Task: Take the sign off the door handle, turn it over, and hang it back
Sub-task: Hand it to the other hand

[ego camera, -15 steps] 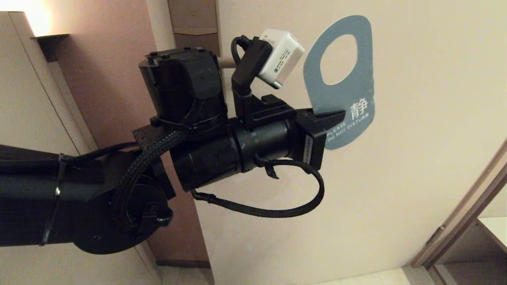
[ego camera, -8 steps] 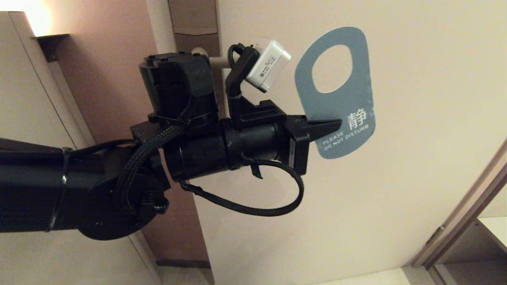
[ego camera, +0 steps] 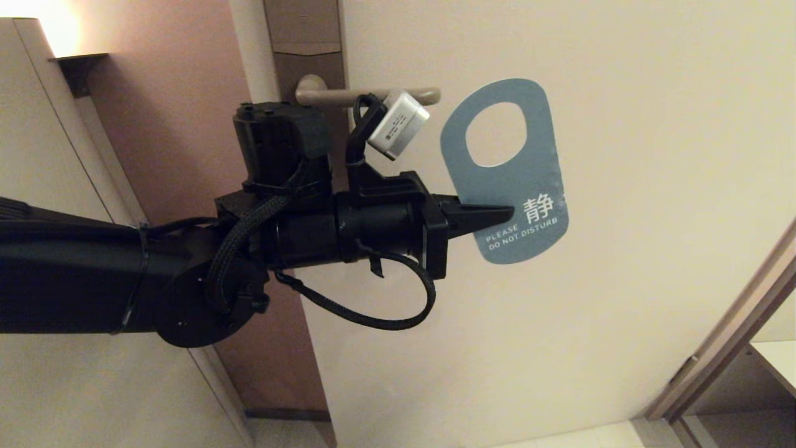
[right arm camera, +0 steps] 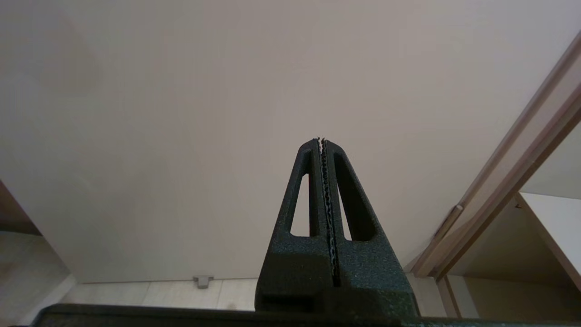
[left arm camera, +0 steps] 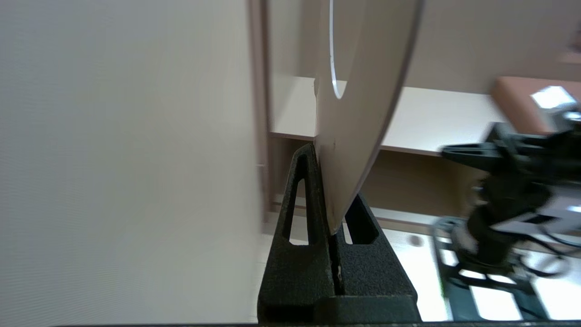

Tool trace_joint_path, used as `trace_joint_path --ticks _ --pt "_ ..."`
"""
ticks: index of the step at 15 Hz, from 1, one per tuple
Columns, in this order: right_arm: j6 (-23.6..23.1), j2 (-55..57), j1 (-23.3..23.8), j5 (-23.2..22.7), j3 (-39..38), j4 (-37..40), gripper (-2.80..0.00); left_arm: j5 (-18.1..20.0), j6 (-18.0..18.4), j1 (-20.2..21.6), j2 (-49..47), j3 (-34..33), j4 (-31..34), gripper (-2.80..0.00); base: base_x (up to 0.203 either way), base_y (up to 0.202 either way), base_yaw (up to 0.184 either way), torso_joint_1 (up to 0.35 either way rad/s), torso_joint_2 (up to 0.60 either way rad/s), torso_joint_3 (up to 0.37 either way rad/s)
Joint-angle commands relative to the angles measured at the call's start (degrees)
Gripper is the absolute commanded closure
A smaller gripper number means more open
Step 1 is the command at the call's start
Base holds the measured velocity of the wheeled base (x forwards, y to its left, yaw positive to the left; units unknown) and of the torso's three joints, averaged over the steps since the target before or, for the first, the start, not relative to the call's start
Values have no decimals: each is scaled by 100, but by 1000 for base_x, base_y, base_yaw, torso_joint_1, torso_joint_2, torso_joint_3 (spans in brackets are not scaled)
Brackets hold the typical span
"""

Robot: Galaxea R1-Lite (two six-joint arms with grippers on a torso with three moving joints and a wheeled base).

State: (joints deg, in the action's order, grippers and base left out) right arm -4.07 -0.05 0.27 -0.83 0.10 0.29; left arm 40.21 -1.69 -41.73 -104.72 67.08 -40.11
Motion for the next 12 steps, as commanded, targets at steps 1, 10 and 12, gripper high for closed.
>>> trace_joint_path --ticks 1,10,12 --pt "-9 5 0 -13 19 27 0 244 -74 15 -40 -3 -23 0 0 0 0 0 0 0" --pt "-23 54 0 -637 990 1330 0 725 -113 112 -110 -2 -50 0 0 0 0 0 0 0" --pt "-31 436 -3 -704 1109 1314 0 743 -122 104 -93 -2 -50 0 0 0 0 0 0 0"
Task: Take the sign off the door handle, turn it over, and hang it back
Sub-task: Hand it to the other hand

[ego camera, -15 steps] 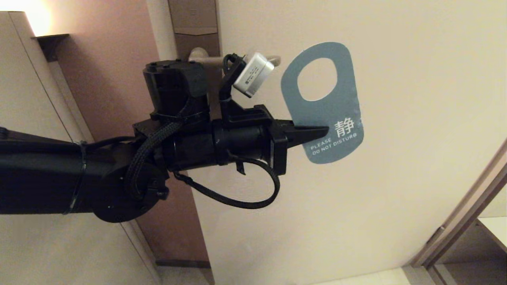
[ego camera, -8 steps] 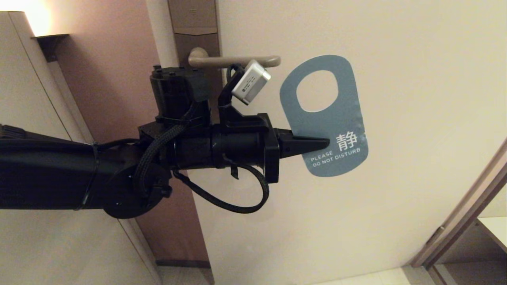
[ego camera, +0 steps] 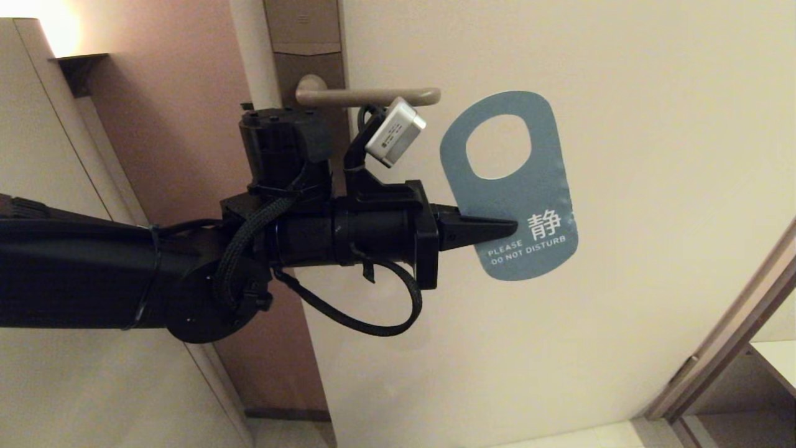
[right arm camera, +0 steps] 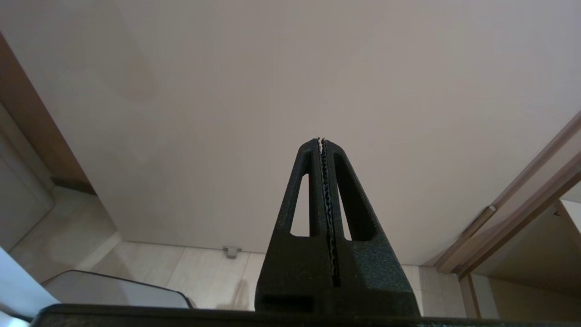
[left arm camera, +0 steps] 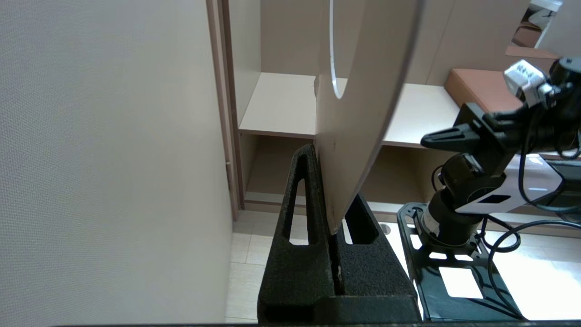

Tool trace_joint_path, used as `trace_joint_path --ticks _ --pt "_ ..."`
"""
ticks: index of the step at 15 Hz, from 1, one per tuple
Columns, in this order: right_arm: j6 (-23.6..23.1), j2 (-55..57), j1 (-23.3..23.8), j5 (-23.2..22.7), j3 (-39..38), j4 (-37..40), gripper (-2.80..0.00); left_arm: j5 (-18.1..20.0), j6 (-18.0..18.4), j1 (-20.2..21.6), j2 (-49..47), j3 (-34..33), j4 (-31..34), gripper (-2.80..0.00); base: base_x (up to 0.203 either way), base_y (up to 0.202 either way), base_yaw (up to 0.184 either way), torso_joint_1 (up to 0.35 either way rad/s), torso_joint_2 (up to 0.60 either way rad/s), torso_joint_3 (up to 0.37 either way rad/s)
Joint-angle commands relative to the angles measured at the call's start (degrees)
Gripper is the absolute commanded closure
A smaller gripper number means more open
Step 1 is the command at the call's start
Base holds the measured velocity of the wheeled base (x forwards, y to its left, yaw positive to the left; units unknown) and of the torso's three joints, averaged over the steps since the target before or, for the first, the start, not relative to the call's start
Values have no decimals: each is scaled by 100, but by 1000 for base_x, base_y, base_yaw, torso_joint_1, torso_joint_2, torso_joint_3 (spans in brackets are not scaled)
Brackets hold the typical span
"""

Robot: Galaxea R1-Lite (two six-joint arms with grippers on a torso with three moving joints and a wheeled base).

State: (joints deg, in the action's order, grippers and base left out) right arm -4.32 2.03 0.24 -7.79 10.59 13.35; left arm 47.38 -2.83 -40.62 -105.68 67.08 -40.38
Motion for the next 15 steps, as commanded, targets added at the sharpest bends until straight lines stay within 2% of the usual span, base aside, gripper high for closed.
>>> trace_joint_path --ticks 1,4,6,8,10,13,15 --pt "-9 592 -13 -21 146 -72 0 36 -7 -16 12 6 -23 0 0 0 0 0 0 0" --pt "-45 1941 -98 -80 318 -977 0 318 -7 -16 30 6 -18 0 0 0 0 0 0 0" --pt "-100 2776 -128 -437 510 -1589 0 393 -11 -8 39 6 -5 0 0 0 0 0 0 0" --pt "-129 3245 -141 -1639 788 -1870 0 630 -16 10 48 6 11 0 0 0 0 0 0 0" --pt "-174 3514 -143 -2610 929 -1945 0 654 -11 10 61 6 89 0 0 0 0 0 0 0" --pt "-288 3835 -147 -3533 954 -1965 0 848 46 30 92 6 293 0 0 0 0 0 0 0" --pt "-314 4062 -147 -3994 973 -1986 0 1017 54 63 83 6 331 0 0 0 0 0 0 0"
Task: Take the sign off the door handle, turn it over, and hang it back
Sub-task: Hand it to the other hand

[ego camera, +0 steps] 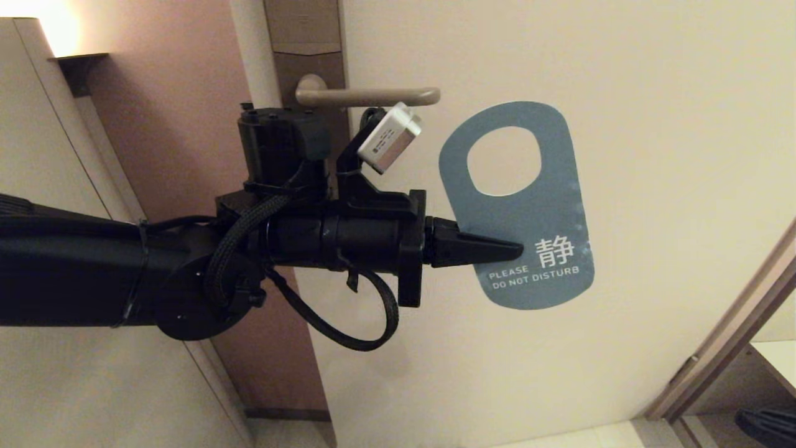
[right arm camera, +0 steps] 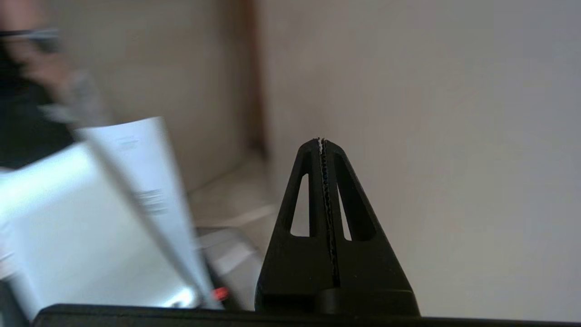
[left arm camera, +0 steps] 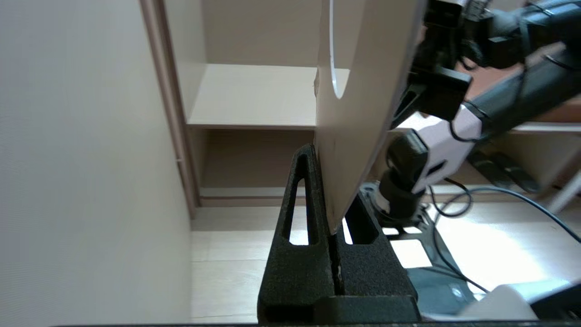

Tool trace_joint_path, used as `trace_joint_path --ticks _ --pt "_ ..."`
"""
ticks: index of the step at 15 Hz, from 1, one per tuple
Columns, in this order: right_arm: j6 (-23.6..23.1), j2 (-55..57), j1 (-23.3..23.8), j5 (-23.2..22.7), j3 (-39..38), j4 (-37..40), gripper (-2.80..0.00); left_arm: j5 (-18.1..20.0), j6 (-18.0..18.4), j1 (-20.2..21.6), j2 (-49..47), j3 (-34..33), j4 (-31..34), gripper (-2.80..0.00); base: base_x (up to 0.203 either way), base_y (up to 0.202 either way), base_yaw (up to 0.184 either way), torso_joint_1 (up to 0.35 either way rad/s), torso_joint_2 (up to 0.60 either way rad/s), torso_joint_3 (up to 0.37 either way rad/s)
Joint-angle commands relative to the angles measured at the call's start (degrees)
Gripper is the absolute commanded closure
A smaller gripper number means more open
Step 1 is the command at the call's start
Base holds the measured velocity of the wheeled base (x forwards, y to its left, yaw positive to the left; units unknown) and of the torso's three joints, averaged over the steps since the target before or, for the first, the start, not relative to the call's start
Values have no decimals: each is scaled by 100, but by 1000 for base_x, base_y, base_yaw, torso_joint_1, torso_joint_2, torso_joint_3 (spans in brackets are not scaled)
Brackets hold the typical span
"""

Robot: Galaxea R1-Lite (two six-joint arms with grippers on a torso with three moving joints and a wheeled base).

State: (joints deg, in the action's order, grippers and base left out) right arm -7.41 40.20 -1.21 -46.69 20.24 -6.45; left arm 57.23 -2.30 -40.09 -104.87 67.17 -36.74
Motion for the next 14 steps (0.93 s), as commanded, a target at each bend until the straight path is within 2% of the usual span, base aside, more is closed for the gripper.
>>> trace_joint_path --ticks 1,3,6,9,11,14 --pt "-11 364 -2 -260 28 -19 0 76 7 10 11 -2 44 0 0 0 0 0 0 0" --pt "-105 630 -2 -440 76 -33 0 146 43 10 -6 5 97 0 0 0 0 0 0 0" --pt "-218 1153 -2 -551 76 -337 0 236 316 10 -51 7 207 0 0 0 0 0 0 0" --pt "-239 1771 -29 -571 76 -1021 0 228 826 18 -173 15 298 0 0 0 0 0 0 0" --pt "-243 2083 -88 -569 84 -1414 0 212 893 13 -218 23 299 0 0 0 0 0 0 0" --pt "-243 2294 -182 -569 102 -1561 0 209 968 28 -288 138 317 0 0 0 0 0 0 0"
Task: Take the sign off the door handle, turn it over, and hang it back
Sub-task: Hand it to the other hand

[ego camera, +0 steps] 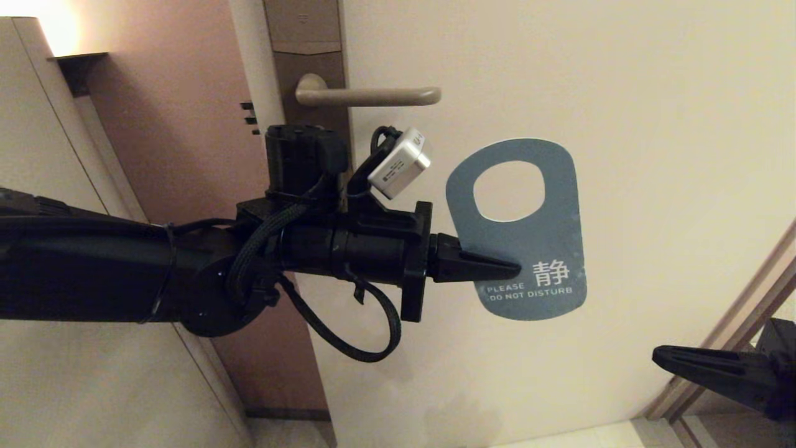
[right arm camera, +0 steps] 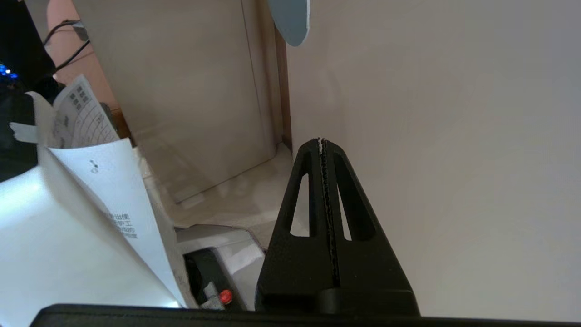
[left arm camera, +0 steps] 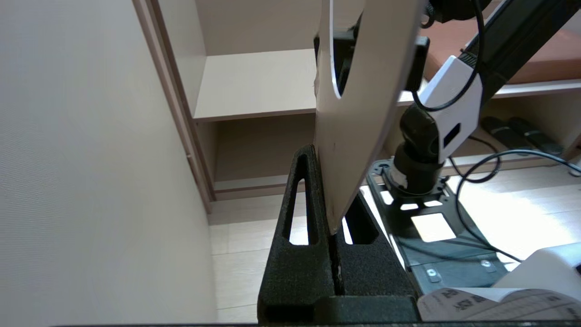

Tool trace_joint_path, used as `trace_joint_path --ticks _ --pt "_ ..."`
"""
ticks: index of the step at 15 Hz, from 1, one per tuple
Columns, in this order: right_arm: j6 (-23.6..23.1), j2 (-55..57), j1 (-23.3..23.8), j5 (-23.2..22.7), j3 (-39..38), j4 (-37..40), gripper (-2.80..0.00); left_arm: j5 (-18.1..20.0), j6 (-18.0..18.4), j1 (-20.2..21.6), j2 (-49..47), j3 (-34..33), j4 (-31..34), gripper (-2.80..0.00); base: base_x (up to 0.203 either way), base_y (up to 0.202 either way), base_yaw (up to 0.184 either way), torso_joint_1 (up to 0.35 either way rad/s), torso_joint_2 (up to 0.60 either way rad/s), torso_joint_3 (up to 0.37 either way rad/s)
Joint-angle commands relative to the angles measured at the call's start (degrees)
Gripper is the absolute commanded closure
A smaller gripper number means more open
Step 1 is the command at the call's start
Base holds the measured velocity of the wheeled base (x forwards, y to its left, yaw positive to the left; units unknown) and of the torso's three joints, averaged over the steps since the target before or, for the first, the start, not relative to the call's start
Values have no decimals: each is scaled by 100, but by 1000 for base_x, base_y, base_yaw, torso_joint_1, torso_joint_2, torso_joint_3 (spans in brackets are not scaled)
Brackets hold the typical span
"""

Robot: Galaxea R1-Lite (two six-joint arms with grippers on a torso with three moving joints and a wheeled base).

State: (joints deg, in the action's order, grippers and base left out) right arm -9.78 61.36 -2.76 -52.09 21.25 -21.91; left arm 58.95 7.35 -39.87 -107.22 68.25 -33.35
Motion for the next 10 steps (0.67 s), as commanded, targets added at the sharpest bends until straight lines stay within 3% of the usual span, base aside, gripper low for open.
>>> trace_joint_path --ticks 1,5,8,10 --pt "-7 193 -69 -29 2 -15 0 29 3 49 -80 49 -22 0 0 0 0 0 0 0" --pt "-276 419 -251 -27 45 -24 0 -72 0 154 -185 192 -39 0 0 0 0 0 0 0" --pt "-583 632 -252 -21 64 -23 0 -839 -20 155 -145 206 8 0 0 0 0 0 0 0" --pt "-595 754 -252 -21 167 -24 0 -894 1 180 -45 208 289 0 0 0 0 0 0 0"
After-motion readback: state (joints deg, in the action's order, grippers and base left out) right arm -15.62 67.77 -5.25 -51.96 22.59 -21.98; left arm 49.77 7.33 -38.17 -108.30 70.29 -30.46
